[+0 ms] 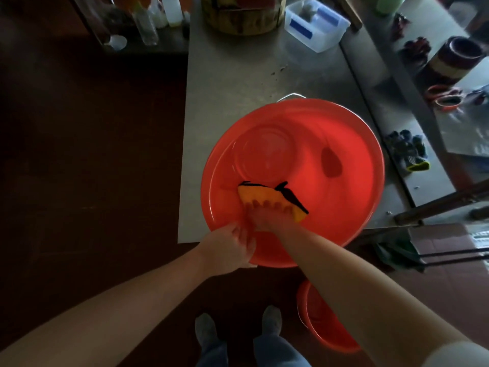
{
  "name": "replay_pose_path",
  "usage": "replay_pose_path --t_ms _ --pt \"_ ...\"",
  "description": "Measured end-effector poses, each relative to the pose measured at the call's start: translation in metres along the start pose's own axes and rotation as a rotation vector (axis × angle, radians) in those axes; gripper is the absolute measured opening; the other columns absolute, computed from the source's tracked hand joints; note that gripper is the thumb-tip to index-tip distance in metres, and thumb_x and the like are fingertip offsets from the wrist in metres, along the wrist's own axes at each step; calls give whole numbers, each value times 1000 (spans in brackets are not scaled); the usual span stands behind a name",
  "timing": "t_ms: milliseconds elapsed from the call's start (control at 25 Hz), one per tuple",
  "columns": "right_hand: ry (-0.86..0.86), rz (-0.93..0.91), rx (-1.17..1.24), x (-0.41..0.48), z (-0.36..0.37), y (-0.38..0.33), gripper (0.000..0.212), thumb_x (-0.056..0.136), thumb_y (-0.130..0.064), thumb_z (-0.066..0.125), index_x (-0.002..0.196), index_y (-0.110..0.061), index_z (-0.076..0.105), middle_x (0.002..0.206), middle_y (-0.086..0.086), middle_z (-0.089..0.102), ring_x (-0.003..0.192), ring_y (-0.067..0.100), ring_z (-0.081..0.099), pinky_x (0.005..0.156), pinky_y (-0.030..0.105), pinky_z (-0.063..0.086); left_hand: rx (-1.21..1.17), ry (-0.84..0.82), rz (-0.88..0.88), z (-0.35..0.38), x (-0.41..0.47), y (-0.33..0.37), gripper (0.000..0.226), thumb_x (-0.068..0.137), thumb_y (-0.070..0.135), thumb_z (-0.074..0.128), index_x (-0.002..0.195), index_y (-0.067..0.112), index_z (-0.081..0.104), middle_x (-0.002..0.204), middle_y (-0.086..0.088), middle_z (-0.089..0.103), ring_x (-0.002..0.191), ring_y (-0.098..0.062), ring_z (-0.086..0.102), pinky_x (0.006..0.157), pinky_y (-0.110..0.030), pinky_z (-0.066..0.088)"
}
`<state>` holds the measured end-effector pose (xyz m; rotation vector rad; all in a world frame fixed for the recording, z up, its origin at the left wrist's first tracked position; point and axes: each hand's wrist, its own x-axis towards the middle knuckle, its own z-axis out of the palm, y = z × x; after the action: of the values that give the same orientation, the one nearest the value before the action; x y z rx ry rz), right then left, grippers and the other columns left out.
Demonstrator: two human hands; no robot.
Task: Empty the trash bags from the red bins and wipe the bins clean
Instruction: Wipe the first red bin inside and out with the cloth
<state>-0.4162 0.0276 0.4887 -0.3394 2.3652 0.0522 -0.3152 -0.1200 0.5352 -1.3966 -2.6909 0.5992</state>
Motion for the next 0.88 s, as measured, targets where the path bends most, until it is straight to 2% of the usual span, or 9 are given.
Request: replay_pose_path --t_ms 120,200,320,400,480,560,640,800,880 --pt "176 -83 -134 -5 -5 5 48 103 -49 31 143 -27 42 146 12 50 134 36 46 112 66 22 -12 -6 -14 -1 -2 1 78 99 67 18 106 10 70 93 -13 76 84 -27 73 85 -35 56" --pt "199 -19 -317 -2 -16 29 48 103 -50 28 141 -30 50 147 6 52 137 35 43 114 68 12 20 8 -51 -1 -10 1 71 96 71 29 98 15 73 87 -9 76 79 -24 73 84 -33 57" --pt "117 147 -545 4 -36 53 57 98 -52 32 147 -24 46 150 6 48 139 37 39 114 65 18 37 8 -62 -1 -17 2 70 95 72 33 99 15 73 89 -11 76 81 -25 74 86 -36 57" --pt "69 177 -543 5 -41 49 65 96 -59 31 146 -20 47 147 7 49 138 36 40 112 59 23 34 -25 -50 -2 -14 6 75 97 69 25 103 11 71 92 -14 75 84 -28 73 87 -38 57" --pt "108 33 -423 5 -31 41 60 98 -61 29 137 -25 56 139 4 58 133 32 49 110 52 32 50 -61 -39 -1 -10 9 76 100 65 19 108 6 67 97 -18 74 88 -33 72 88 -41 56" --pt "161 -81 -250 -1 -17 40 57 102 -57 26 131 -21 59 136 8 59 130 34 51 109 50 35 47 -106 -11 -1 -7 11 66 103 57 27 114 1 60 102 -22 72 92 -36 70 89 -44 54" --pt "241 -50 -165 -4 2 41 57 103 -57 26 137 -20 52 145 15 49 135 38 42 111 53 29 55 -131 -1 0 -8 14 61 104 53 32 116 0 58 104 -23 71 93 -36 69 88 -44 53" --pt "12 24 70 -7 13 24 66 98 -69 15 158 -41 13 165 20 11 152 43 7 117 64 3 39 -125 50 -5 -5 16 70 103 57 22 109 0 63 99 -20 72 87 -34 70 85 -40 54" --pt "4 31 102 -7 15 20 66 97 -71 15 158 -44 10 167 16 6 153 40 2 117 64 -2 56 -117 50 -9 -5 15 74 102 61 21 110 0 64 98 -20 72 87 -34 71 85 -40 55"
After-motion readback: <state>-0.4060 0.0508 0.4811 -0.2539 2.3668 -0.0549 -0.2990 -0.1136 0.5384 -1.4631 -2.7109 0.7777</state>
